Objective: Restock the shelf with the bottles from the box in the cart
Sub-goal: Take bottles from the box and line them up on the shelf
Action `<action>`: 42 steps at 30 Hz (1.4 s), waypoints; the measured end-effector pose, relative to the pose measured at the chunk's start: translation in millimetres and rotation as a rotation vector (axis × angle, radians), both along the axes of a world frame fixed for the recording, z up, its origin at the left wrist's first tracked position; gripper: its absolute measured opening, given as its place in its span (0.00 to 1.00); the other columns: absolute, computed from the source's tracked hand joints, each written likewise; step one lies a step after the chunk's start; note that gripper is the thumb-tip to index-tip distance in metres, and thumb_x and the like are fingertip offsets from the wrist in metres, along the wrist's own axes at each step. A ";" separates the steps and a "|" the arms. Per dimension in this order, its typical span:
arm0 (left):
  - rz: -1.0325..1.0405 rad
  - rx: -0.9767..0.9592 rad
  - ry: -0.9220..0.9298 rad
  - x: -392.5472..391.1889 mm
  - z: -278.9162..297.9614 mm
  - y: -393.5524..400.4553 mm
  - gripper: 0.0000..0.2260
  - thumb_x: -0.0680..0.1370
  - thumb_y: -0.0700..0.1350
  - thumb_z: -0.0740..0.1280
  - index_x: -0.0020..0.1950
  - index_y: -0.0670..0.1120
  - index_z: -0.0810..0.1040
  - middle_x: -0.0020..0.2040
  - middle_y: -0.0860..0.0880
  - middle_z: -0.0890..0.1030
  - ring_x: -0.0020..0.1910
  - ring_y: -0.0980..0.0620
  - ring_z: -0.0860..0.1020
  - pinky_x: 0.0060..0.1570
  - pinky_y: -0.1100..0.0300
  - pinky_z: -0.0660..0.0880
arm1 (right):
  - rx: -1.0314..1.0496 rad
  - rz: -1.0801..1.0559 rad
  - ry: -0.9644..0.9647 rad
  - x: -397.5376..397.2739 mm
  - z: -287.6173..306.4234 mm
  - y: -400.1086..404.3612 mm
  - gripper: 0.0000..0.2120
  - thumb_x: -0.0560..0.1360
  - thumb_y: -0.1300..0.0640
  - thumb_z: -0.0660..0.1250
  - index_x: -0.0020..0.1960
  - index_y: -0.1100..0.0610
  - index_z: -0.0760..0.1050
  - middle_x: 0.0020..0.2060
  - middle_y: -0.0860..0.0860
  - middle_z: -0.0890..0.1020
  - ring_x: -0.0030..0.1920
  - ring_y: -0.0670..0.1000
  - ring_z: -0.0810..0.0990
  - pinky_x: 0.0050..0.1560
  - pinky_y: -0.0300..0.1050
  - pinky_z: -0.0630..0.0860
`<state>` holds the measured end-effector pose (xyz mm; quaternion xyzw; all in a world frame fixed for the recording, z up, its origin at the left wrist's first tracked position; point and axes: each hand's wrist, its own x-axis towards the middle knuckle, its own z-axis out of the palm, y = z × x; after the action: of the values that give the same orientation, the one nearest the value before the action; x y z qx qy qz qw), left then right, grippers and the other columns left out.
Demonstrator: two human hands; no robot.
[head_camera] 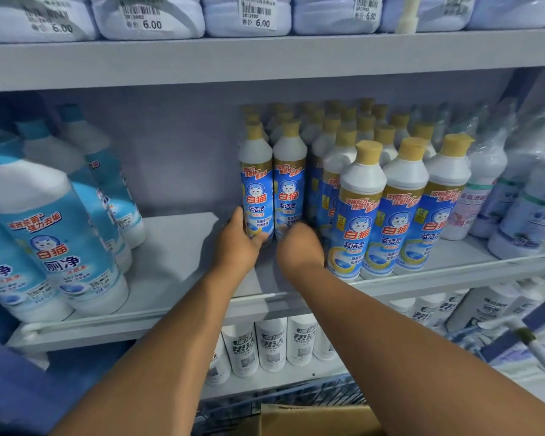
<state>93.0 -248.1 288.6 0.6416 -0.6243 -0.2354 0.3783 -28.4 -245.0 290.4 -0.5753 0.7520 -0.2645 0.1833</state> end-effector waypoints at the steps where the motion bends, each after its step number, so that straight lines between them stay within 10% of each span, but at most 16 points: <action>1: -0.008 0.006 0.025 1.3 -0.9 -1.5 0.21 0.76 0.47 0.74 0.66 0.47 0.72 0.61 0.50 0.81 0.52 0.52 0.80 0.29 0.76 0.66 | 0.008 -0.002 -0.032 0.6 0.3 -0.4 0.12 0.80 0.61 0.59 0.62 0.61 0.74 0.60 0.58 0.78 0.61 0.58 0.77 0.53 0.46 0.73; 6: -0.021 0.048 0.108 3.2 -8.1 -3.0 0.19 0.78 0.46 0.72 0.67 0.45 0.74 0.58 0.51 0.82 0.40 0.64 0.75 0.32 0.81 0.67 | 0.006 -0.004 -0.128 2.1 -5.6 0.7 0.13 0.81 0.61 0.57 0.61 0.61 0.75 0.58 0.59 0.79 0.59 0.60 0.77 0.47 0.43 0.68; 16: 0.014 0.084 0.001 0.8 -4.7 3.1 0.17 0.78 0.52 0.70 0.63 0.47 0.75 0.59 0.50 0.83 0.48 0.54 0.79 0.30 0.72 0.65 | 0.010 -0.015 -0.077 12.5 -1.5 7.0 0.13 0.83 0.56 0.54 0.62 0.63 0.69 0.59 0.60 0.76 0.61 0.58 0.76 0.51 0.44 0.71; 27: -0.022 0.038 -0.394 8.5 3.7 55.7 0.20 0.82 0.54 0.62 0.72 0.50 0.74 0.71 0.46 0.74 0.69 0.45 0.72 0.63 0.57 0.69 | -0.062 0.233 0.127 1.2 0.2 57.5 0.20 0.80 0.48 0.57 0.65 0.60 0.67 0.59 0.62 0.77 0.59 0.62 0.77 0.57 0.53 0.76; 34: -0.009 0.079 -0.702 -1.6 2.2 107.5 0.27 0.82 0.62 0.56 0.79 0.53 0.63 0.80 0.48 0.60 0.79 0.46 0.56 0.77 0.50 0.55 | -0.100 0.453 0.404 -38.0 -8.7 112.3 0.26 0.82 0.45 0.52 0.77 0.56 0.58 0.76 0.55 0.62 0.78 0.57 0.55 0.74 0.55 0.60; 42: 0.049 0.015 -0.687 -45.6 -15.8 176.3 0.25 0.81 0.58 0.61 0.76 0.50 0.69 0.78 0.45 0.66 0.77 0.44 0.61 0.75 0.51 0.58 | -0.177 0.604 0.466 -103.2 -26.3 174.2 0.29 0.82 0.44 0.52 0.78 0.56 0.56 0.79 0.56 0.56 0.79 0.56 0.50 0.76 0.54 0.55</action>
<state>47.3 -71.9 272.8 0.7010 -0.6980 -0.0010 0.1466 -131.6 -70.8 264.1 -0.8290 0.5445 -0.1248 0.0268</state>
